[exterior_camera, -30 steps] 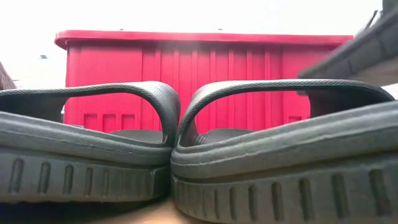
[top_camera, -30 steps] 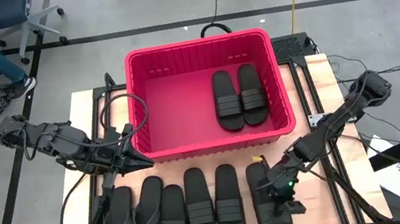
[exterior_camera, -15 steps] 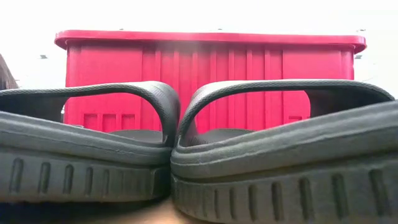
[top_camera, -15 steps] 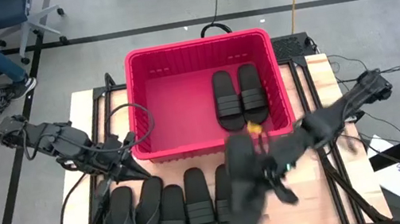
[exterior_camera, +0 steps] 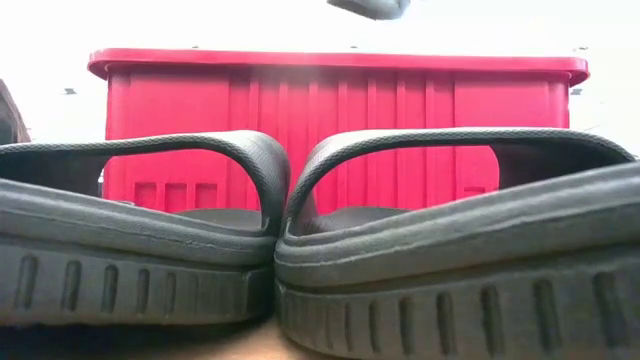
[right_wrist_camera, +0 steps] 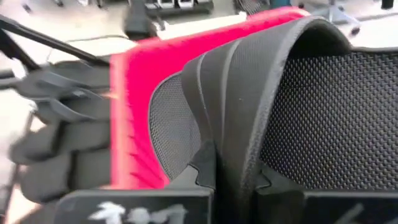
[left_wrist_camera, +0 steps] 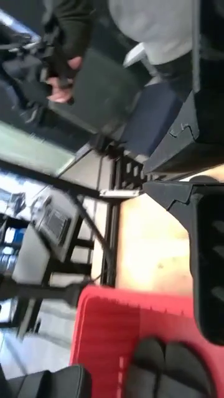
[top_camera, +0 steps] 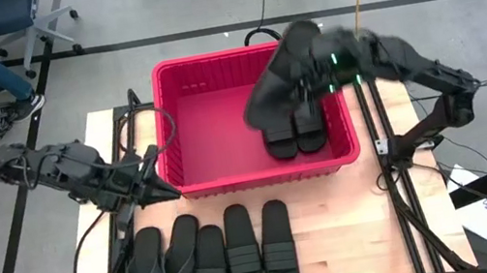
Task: Pick and place slides into bin
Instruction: Put the black slide into the red bin
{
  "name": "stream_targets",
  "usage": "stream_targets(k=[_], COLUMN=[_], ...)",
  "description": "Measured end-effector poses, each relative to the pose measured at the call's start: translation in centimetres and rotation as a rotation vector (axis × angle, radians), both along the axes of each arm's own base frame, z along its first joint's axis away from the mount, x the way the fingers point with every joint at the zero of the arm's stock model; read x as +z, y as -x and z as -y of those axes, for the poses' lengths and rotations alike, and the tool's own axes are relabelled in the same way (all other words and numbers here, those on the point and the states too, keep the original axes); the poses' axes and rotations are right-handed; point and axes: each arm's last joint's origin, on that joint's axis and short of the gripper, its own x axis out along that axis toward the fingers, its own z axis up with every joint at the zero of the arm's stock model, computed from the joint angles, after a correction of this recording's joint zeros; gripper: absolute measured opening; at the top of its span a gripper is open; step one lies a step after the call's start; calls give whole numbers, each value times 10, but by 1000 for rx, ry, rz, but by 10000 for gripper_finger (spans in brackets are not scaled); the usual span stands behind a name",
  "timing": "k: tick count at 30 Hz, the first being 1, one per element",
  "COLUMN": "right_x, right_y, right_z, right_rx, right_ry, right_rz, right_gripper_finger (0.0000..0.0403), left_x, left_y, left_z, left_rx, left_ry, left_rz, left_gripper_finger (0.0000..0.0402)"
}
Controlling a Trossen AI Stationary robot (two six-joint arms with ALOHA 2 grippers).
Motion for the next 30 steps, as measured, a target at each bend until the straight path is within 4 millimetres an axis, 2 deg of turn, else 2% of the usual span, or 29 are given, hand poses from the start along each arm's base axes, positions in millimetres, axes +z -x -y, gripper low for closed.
stream_targets(k=[4, 8, 12, 17, 23, 30], right_x=[-6, -24, -50, -99, -155, -182], right_y=[5, -4, -26, -64, -97, -123], right_z=[44, 77, 98, 120, 131, 116], right_rx=[97, 297, 447, 489, 499, 556], right_ry=[-4, -37, -63, -156, -284, -233], right_rz=[18, 48, 56, -29, -146, -232], right_gripper_finger=[6, 6, 6, 6, 6, 6], left_x=[3, 6, 7, 6, 0, -5], left_y=[4, 8, 8, 7, 12, 24], left_z=[-10, -18, -24, -24, -26, -29], left_rx=[119, 227, 310, 324, 311, 305], left_ry=[15, 11, 27, 23, -69, -116], left_rz=[24, 45, 48, 42, -7, -54], left_gripper_finger=[26, 26, 26, 26, 26, 26])
